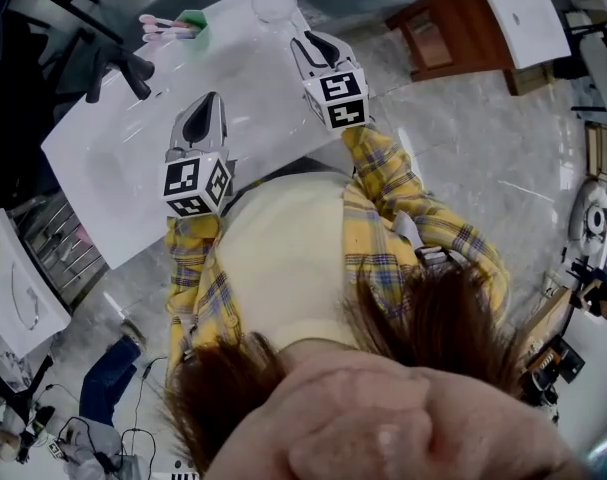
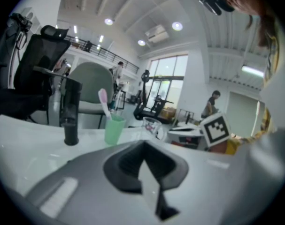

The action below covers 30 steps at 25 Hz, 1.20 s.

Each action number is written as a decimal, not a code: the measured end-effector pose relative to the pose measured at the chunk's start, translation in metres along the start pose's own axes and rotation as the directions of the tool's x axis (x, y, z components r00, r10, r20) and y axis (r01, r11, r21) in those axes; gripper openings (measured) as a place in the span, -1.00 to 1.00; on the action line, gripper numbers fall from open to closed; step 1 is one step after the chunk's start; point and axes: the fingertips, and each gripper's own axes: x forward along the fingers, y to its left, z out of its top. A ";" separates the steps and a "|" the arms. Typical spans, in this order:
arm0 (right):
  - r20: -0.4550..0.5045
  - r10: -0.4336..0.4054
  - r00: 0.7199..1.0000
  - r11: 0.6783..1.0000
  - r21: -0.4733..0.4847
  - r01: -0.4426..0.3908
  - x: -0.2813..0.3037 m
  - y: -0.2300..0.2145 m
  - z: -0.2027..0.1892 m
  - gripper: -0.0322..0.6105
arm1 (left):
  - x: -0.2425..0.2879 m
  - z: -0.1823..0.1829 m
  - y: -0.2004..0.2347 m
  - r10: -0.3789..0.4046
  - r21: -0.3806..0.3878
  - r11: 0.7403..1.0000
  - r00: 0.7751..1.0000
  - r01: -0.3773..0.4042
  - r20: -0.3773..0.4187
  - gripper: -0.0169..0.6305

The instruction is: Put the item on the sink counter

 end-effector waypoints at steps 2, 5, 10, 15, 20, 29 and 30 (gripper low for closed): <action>0.021 -0.011 1.000 1.000 0.001 0.011 -0.008 0.004 0.003 -0.65 | -0.003 -0.001 0.001 -0.006 0.001 1.000 1.000 0.006 -0.001 -0.93; 0.028 -0.005 1.000 1.000 -0.002 0.006 -0.016 0.011 0.005 -0.65 | -0.006 -0.002 0.003 -0.013 -0.002 1.000 1.000 0.013 0.000 -0.93; 0.026 0.011 1.000 1.000 0.021 -0.012 -0.031 0.025 0.005 -0.70 | -0.012 -0.002 0.002 -0.028 0.000 1.000 1.000 0.028 0.004 -0.93; 0.018 0.022 1.000 0.999 0.023 -0.022 -0.042 0.039 0.001 -0.76 | -0.018 -0.006 0.002 -0.039 0.003 0.999 0.999 0.039 -0.001 -0.93; 0.003 0.034 0.999 0.999 0.030 -0.035 -0.051 0.052 -0.003 -0.77 | -0.025 -0.009 0.001 -0.047 0.005 0.999 0.999 0.047 -0.005 -0.93; -0.013 0.047 0.999 0.997 0.056 -0.047 -0.064 0.070 -0.008 -0.83 | -0.037 -0.012 0.004 -0.030 0.008 1.000 1.000 0.030 -0.004 -0.93; -0.017 0.049 0.999 0.997 0.058 -0.048 -0.065 0.072 -0.009 -0.84 | -0.037 -0.012 0.004 -0.027 0.009 1.000 1.000 0.027 -0.006 -0.93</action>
